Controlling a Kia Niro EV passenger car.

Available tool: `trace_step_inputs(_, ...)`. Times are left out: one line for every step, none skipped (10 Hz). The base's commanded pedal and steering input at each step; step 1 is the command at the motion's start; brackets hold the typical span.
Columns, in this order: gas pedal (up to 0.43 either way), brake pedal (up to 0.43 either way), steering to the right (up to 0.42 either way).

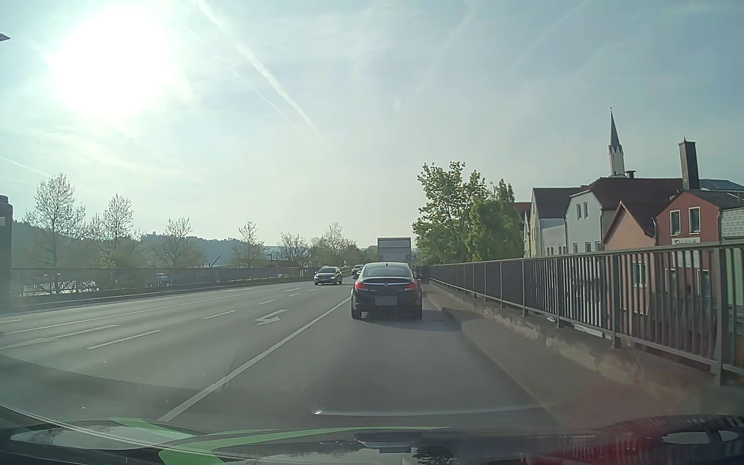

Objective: Follow the waypoints while adhering to traffic rules and regulations

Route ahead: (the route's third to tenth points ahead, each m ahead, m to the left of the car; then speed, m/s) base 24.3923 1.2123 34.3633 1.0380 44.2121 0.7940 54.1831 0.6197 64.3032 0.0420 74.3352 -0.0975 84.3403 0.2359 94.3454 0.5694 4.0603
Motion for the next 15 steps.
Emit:
trace_step_inputs(0.197, 0.000, -0.002)
trace_step_inputs(0.197, 0.000, -0.005)
trace_step_inputs(0.197, 0.000, -0.005)
trace_step_inputs(0.197, 0.000, -0.005)
trace_step_inputs(0.197, 0.000, -0.005)
trace_step_inputs(0.197, 0.000, -0.005)
trace_step_inputs(0.197, 0.000, -0.005)
trace_step_inputs(0.197, 0.000, -0.005)
trace_step_inputs(0.197, 0.000, -0.005)
trace_step_inputs(0.197, 0.000, -0.005)
trace_step_inputs(0.197, 0.000, -0.005)
trace_step_inputs(0.189, 0.000, -0.005)
trace_step_inputs(0.189, 0.000, -0.005)
trace_step_inputs(0.177, 0.000, -0.005)
trace_step_inputs(0.157, 0.000, -0.004)
